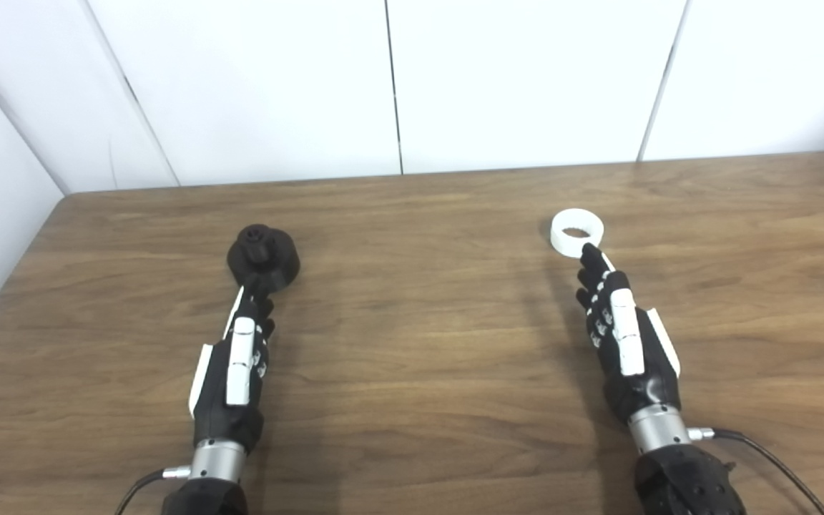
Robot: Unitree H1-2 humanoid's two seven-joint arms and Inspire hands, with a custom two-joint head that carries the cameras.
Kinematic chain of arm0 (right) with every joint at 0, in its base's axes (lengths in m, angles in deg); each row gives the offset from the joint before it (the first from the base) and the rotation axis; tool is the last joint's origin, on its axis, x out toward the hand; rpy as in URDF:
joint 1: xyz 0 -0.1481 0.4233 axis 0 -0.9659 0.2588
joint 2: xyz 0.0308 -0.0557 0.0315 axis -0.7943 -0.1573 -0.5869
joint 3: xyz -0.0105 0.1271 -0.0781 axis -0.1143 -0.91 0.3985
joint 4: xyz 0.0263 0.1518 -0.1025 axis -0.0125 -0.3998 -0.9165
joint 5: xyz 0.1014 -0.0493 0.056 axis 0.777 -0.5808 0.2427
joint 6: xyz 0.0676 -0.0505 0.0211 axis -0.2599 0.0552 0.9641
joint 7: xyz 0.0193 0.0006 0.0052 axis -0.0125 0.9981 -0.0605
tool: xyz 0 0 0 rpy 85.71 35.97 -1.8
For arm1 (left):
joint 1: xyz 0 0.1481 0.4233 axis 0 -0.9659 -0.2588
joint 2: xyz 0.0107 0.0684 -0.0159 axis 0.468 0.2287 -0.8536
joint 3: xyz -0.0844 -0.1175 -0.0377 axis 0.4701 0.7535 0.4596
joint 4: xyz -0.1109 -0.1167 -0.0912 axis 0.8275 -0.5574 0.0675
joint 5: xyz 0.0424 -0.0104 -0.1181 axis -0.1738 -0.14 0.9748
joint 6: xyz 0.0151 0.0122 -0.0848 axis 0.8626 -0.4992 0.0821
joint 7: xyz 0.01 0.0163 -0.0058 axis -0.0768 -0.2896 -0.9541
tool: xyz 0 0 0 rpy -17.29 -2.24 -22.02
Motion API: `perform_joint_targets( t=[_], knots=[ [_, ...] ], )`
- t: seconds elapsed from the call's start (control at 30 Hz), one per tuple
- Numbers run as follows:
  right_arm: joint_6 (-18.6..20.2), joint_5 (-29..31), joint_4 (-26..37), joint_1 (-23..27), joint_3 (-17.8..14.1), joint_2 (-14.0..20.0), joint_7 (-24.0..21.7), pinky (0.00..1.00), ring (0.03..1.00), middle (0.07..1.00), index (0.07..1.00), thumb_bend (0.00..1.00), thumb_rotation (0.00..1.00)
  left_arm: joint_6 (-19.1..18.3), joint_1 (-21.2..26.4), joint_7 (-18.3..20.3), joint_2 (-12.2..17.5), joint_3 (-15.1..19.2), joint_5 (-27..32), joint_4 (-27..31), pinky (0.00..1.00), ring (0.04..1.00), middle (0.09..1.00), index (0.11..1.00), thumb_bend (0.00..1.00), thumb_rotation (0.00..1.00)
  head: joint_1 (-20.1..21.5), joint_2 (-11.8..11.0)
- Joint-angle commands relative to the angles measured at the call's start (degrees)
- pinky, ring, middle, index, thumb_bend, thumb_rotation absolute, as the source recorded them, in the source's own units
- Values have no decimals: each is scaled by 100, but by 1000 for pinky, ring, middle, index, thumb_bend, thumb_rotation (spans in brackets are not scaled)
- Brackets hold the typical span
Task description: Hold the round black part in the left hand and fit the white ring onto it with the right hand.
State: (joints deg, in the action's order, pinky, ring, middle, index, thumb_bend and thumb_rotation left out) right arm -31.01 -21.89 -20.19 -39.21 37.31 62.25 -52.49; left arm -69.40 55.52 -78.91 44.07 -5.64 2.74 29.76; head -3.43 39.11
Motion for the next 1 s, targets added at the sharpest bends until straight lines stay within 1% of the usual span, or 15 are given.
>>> perform_joint_targets(
  t=[0.0, 0.27, 0.43, 0.5, 0.53, 0.6, 0.63, 0.67, 0.7, 0.73, 0.77, 0.8, 0.83, 0.87, 0.97],
  knots=[
    [-237, 39, 76, 61, 1, 24, -28, 998, 992, 978, 945, 525, 1000, 130, 21, 43, 129, -25, -19, 247, 1000, 1000, 1000, 1000, 557, 955, -7, -1],
    [-198, 65, 102, 56, -12, 21, -29, 1000, 998, 982, 954, 520, 1000, 113, -11, 77, 160, -14, 41, 272, 1000, 1000, 1000, 1000, 544, 920, -46, -9],
    [-233, 84, 71, 46, 3, 28, -55, 1000, 999, 984, 952, 512, 1000, 63, -7, -26, 195, -39, -244, 387, 1000, 1000, 1000, 1000, 552, 914, -64, -17],
    [-259, 83, 34, 51, 8, 29, -57, 1000, 999, 985, 951, 507, 1000, -18, 5, -42, 253, -38, -386, 485, 1000, 1000, 1000, 1000, 549, 884, -82, -24],
    [-284, 87, 7, 56, 5, 24, -54, 1000, 998, 985, 952, 514, 1000, -67, 19, -54, 291, -25, -467, 528, 1000, 1000, 1000, 1000, 554, 844, -91, -31],
    [-298, 99, -27, 67, 2, 8, -46, 1000, 1000, 987, 954, 526, 1000, -123, 52, -75, 454, -48, -831, 588, 1000, 1000, 1000, 1000, 530, 738, -124, -41],
    [-327, 95, -56, 78, 3, 7, -45, 1000, 1000, 988, 955, 531, 1000, -198, 78, -127, 569, -80, -1207, 631, 1000, 1000, 1000, 1000, 533, 728, -143, -50],
    [-302, 103, -58, 81, -3, -6, -32, 1000, 1000, 987, 954, 534, 1000, -249, 120, -168, 683, -87, -1508, 665, 966, 992, 1000, 1000, 583, 683, -162, -58],
    [-284, 99, -61, 81, -6, -18, -16, 1000, 1000, 987, 953, 536, 1000, -310, 171, -228, 788, -92, -1818, 692, 963, 991, 1000, 1000, 589, 671, -182, -69],
    [-278, 101, -67, 80, -9, -24, -10, 1000, 999, 986, 953, 539, 1000, -426, 246, -284, 871, -74, -2098, 730, 934, 974, 991, 1000, 646, 592, -186, -73],
    [-289, 101, -86, 84, -11, -26, -9, 1000, 1000, 987, 954, 540, 1000, -516, 323, -322, 931, -47, -2267, 743, 935, 974, 992, 1000, 680, 546, -207, -88],
    [-305, 100, -106, 88, -12, -25, -12, 1000, 1000, 988, 955, 541, 1000, -588, 373, -344, 963, -32, -2375, 751, 939, 975, 994, 1000, 701, 518, -211, -91],
    [-312, 92, -129, 89, -9, -17, -19, 1000, 1000, 989, 956, 544, 1000, -723, 503, -374, 1069, -18, -2581, 734, 944, 975, 993, 1000, 734, 495, -227, -100],
    [-323, 78, -157, 95, -5, -11, -20, 1000, 999, 992, 958, 550, 1000, -866, 635, -373, 1188, -8, -2763, 717, 928, 961, 984, 1000, 800, 460, -245, -108],
    [-338, 16, -221, 116, 14, -4, -2, 1000, 990, 986, 953, 559, 1000, -1236, 973, -270, 1522, -27, -3214, 660, 901, 962, 991, 1000, 855, 420, -267, -133]
  ],
)
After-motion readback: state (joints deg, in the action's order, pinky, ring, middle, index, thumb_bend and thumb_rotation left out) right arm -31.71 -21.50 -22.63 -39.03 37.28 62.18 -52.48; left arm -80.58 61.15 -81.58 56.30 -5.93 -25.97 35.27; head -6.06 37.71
